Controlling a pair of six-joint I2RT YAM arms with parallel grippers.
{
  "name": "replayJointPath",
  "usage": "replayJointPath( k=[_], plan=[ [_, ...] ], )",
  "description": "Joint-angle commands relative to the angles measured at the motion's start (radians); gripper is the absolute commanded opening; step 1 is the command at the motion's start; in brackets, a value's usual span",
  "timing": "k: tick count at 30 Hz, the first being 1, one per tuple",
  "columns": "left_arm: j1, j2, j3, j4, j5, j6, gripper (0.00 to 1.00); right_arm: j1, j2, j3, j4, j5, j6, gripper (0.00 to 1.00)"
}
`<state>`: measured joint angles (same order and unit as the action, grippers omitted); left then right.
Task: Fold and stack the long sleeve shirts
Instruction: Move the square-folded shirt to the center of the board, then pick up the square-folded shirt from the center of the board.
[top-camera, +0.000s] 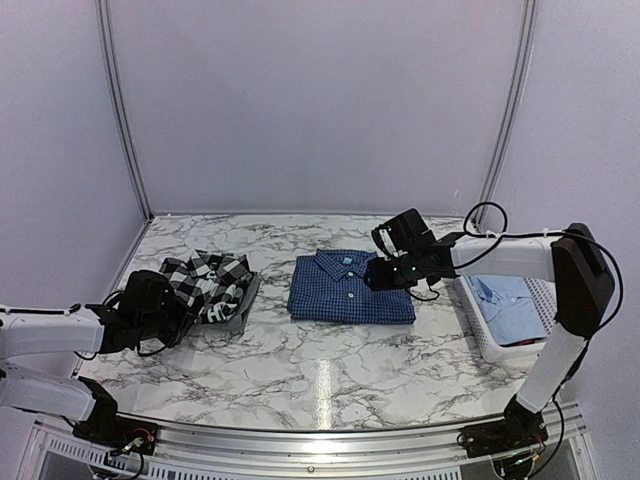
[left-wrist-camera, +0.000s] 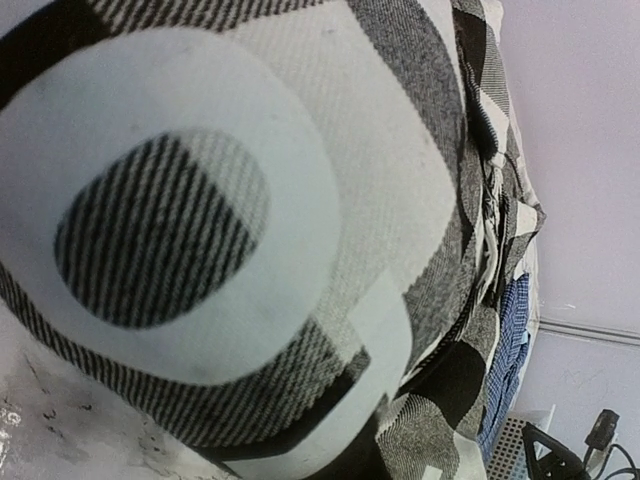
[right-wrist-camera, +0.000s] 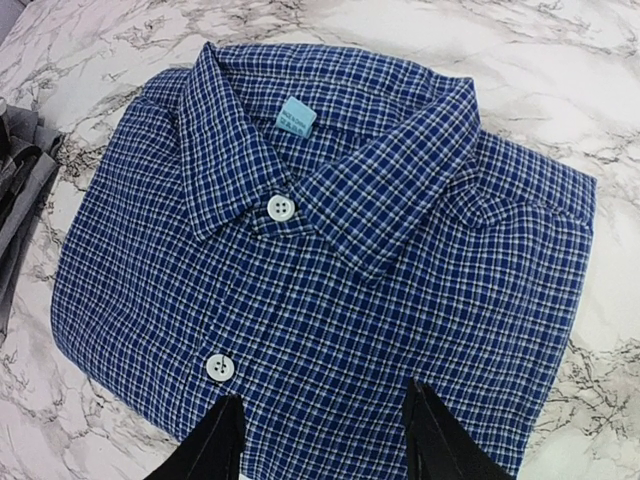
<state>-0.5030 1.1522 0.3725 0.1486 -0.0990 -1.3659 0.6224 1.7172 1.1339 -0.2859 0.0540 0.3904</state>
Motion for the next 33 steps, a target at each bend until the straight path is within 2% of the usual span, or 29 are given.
replayJointPath(
  k=[1, 3, 9, 11, 12, 17, 22, 27, 33],
  plan=[
    [-0.058, -0.026, 0.012, -0.087, -0.066, -0.028, 0.00, -0.010, 0.022, -0.011, 0.025, -0.012, -0.006, 0.50],
    [-0.074, -0.013, 0.013, -0.095, -0.064, -0.035, 0.02, -0.011, 0.024, -0.011, 0.024, -0.014, -0.003, 0.50],
    [-0.119, -0.014, 0.040, -0.118, -0.044, -0.003, 0.27, -0.013, 0.017, -0.019, 0.017, -0.005, 0.003, 0.50],
    [-0.146, -0.025, 0.097, -0.235, -0.064, 0.040, 0.42, -0.020, 0.014, -0.021, 0.014, -0.008, 0.005, 0.50],
    [-0.158, -0.034, 0.127, -0.281, -0.079, 0.073, 0.46, -0.026, 0.010, -0.024, 0.015, -0.014, 0.006, 0.50],
    [-0.176, -0.132, 0.250, -0.467, -0.139, 0.213, 0.58, -0.056, -0.006, -0.038, 0.024, -0.044, 0.016, 0.55],
    [-0.185, -0.094, 0.388, -0.522, -0.117, 0.397, 0.62, -0.098, -0.022, -0.050, 0.022, -0.073, 0.020, 0.61],
    [-0.215, -0.037, 0.459, -0.524, -0.108, 0.455, 0.62, -0.126, -0.042, -0.051, 0.003, -0.076, 0.019, 0.65],
    [-0.223, 0.114, 0.559, -0.458, 0.019, 0.611, 0.66, -0.156, -0.044, -0.064, 0.018, -0.084, 0.030, 0.67]
  ],
)
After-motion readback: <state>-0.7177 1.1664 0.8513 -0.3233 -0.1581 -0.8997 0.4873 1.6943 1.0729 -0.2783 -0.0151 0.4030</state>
